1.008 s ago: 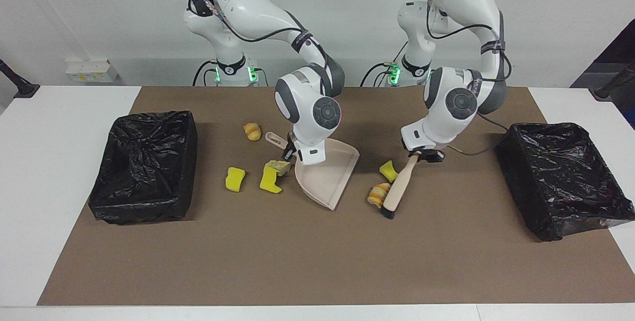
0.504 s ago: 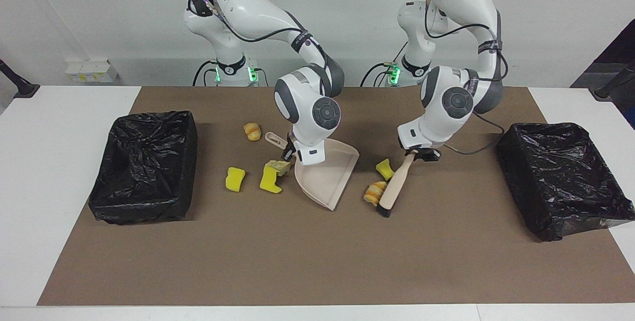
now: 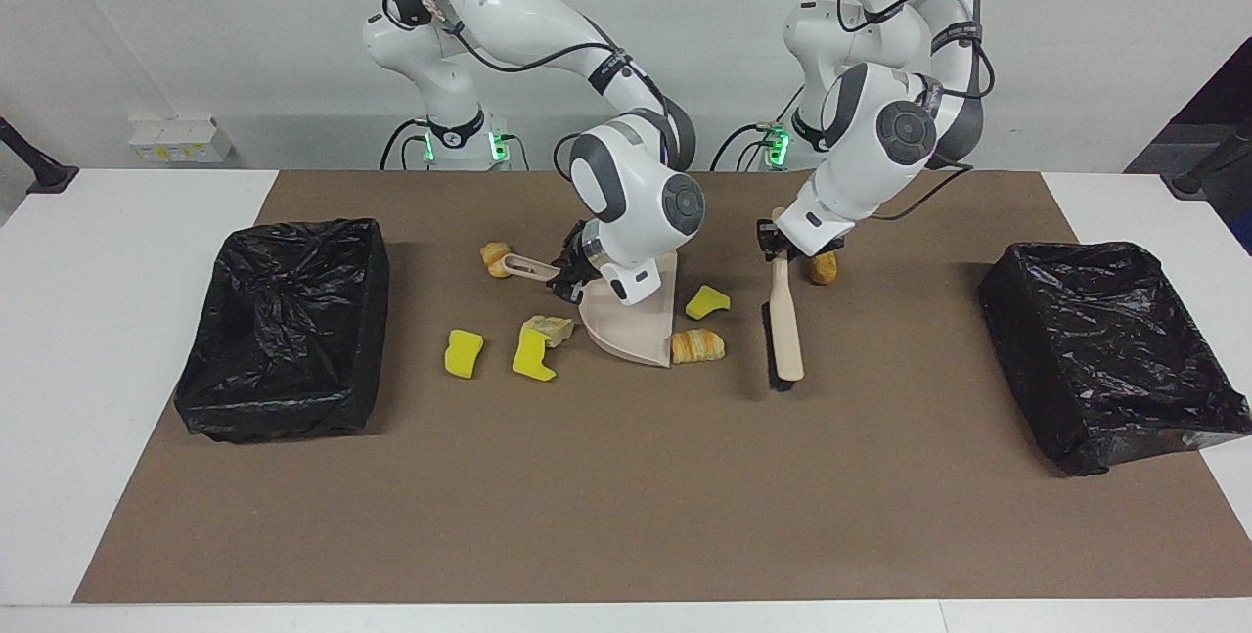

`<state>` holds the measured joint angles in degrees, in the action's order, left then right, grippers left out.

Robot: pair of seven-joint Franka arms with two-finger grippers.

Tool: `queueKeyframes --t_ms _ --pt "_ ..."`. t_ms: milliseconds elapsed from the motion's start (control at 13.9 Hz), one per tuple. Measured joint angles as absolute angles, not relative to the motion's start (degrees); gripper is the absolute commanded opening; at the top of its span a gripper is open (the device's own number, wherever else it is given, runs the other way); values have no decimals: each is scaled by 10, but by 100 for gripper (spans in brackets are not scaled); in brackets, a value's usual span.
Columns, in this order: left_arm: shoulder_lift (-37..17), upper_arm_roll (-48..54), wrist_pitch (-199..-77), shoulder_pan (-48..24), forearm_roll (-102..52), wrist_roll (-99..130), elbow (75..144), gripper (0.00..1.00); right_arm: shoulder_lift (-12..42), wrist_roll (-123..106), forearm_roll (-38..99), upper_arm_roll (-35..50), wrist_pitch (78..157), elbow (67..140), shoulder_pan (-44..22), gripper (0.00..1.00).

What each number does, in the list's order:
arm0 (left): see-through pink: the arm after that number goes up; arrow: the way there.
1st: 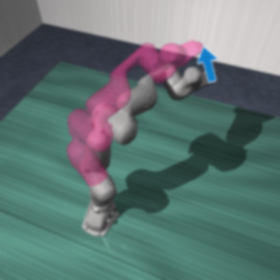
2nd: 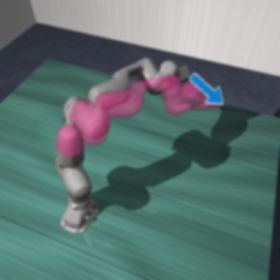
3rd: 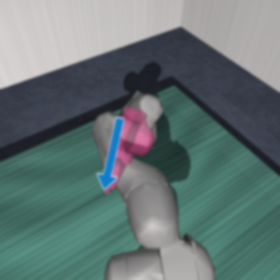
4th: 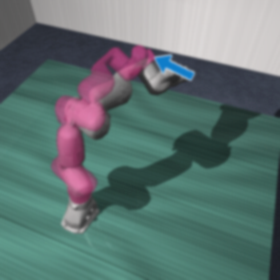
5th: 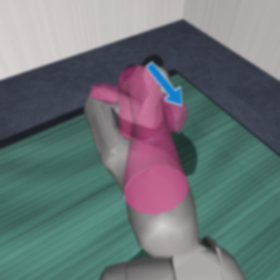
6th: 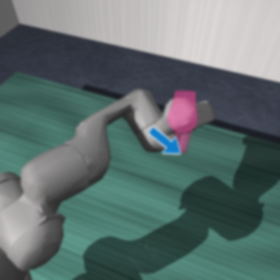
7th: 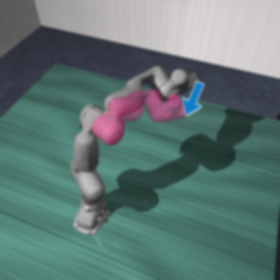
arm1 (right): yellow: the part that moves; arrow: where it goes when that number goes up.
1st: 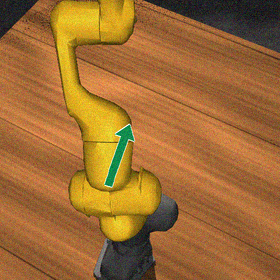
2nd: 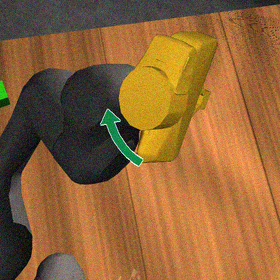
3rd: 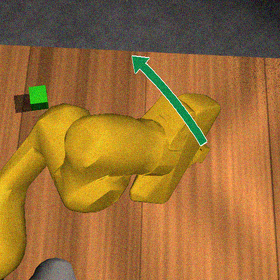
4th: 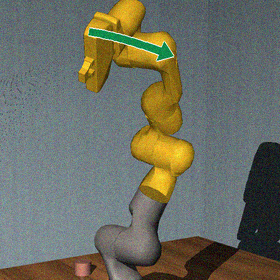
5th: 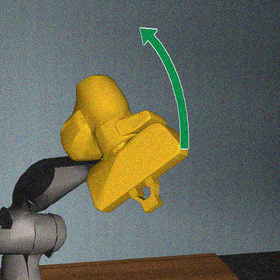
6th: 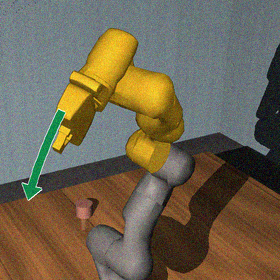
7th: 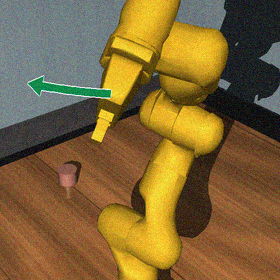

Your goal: Sweep and dump trash in bin

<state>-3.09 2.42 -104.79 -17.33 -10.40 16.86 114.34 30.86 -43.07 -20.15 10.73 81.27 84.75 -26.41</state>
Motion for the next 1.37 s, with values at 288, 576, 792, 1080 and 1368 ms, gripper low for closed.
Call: queueKeyframes --t_ms 288,576,792,1080,1368 --pt "-24 22 -957 -132 -33 291 1145 0 286 -421 -224 107 823 893 -266 0" --pt "3 27 -922 -130 13 461 1180 0 267 -400 -229 108 832 926 -272 0" --pt "55 32 -921 -135 15 498 1268 0 258 -384 -229 108 838 944 -275 0" --pt "130 37 -983 -195 11 552 1383 0 248 -369 -229 108 857 970 -275 0" --pt "129 41 -1054 -231 -38 498 1404 0 245 -365 -229 108 858 974 -275 0"
